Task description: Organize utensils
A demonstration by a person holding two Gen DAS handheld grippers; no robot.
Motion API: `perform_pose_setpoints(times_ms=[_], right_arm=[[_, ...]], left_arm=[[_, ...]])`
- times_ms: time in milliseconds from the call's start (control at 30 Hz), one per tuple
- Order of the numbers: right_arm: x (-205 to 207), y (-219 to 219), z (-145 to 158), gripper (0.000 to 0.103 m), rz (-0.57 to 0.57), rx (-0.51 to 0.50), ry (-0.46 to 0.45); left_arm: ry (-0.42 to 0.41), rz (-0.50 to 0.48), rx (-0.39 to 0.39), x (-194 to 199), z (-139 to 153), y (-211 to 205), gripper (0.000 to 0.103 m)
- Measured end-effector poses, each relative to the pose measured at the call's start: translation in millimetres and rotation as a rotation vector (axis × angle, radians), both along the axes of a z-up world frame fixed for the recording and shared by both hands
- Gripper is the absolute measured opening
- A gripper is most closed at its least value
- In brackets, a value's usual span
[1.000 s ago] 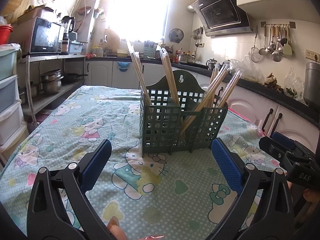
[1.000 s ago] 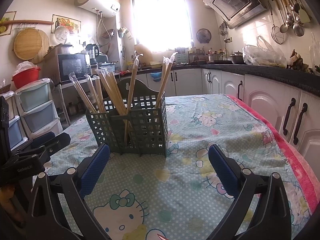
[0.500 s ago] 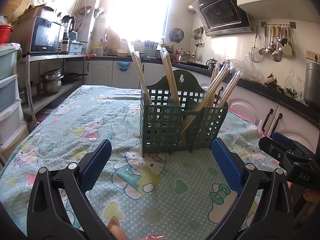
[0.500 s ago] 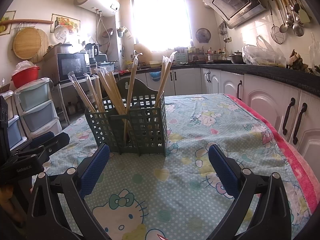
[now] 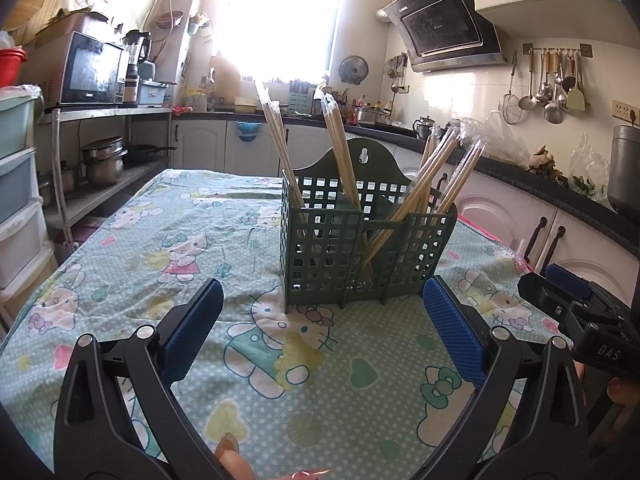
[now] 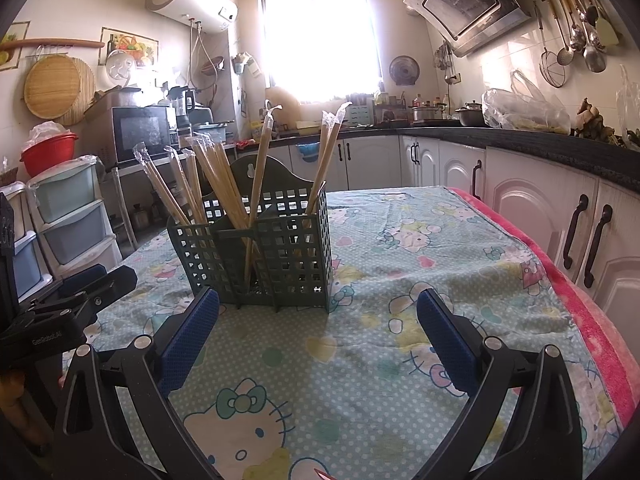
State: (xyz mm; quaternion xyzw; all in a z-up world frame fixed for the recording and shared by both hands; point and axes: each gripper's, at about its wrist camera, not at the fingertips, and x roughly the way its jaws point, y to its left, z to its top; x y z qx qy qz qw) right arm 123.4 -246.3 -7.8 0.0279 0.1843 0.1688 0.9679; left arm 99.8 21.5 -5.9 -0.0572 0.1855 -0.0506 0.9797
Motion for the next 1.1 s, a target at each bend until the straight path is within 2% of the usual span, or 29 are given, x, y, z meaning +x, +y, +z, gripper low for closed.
perform_pose_setpoints(times_ms=[533, 833, 967, 1100], right_arm=[[-0.6, -1.0, -0.5, 0.096, -0.006, 0.001, 0.003], [2.1, -2.9, -0.1, 0.096, -0.027, 0.002, 0.028], [10.9, -15.5, 1.4, 0.096, -0.071, 0.024, 0.089], [23.3, -33.0, 3.5, 0.096, -0.134, 0.009, 0.129]], left_arm=[[0.018, -0.004, -0.013, 2.4, -2.4, 0.9, 0.092], [0.052, -0.045, -0.042, 8.6, -6.8, 3.5, 0.092], [0.105, 0.034, -0.024, 12.9, -8.8, 4.4, 0.092], [0.161, 0.055, -0.067, 15.2, -9.3, 17.8, 0.092]])
